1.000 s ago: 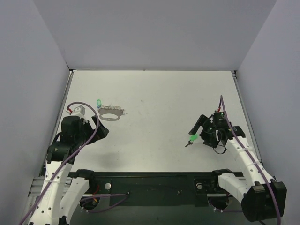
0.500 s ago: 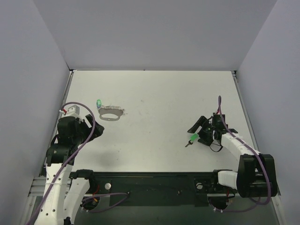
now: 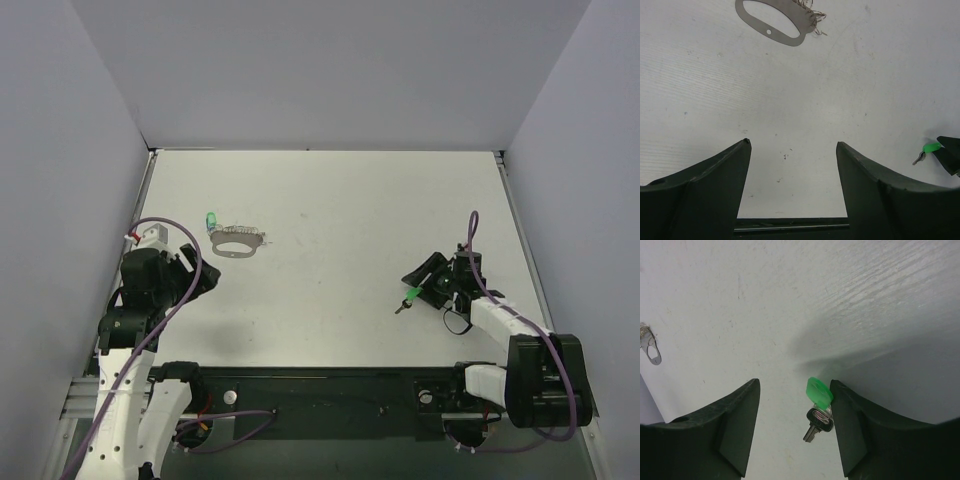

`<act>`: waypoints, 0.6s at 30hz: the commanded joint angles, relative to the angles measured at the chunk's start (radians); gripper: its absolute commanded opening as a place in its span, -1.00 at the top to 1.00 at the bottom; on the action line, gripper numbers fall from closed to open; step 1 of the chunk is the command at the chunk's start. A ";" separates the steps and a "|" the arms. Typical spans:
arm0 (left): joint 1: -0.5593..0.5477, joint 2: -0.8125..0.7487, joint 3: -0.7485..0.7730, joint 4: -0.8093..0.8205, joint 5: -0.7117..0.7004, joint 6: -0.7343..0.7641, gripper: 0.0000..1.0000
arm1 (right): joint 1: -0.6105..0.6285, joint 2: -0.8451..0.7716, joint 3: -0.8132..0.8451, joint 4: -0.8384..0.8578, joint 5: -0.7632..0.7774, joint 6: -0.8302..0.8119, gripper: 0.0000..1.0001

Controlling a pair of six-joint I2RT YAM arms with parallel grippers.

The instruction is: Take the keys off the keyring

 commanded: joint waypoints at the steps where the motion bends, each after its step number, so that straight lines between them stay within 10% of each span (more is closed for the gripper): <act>1: 0.007 -0.006 0.003 0.056 0.016 0.010 -0.58 | -0.005 -0.029 -0.047 0.025 0.031 0.030 -0.02; 10: 0.007 -0.009 0.001 0.056 0.016 0.009 -0.57 | -0.005 -0.051 -0.055 -0.021 0.057 0.036 0.24; 18: 0.007 -0.006 0.001 0.059 0.022 0.012 -0.55 | -0.003 -0.071 -0.044 -0.063 0.068 0.015 0.89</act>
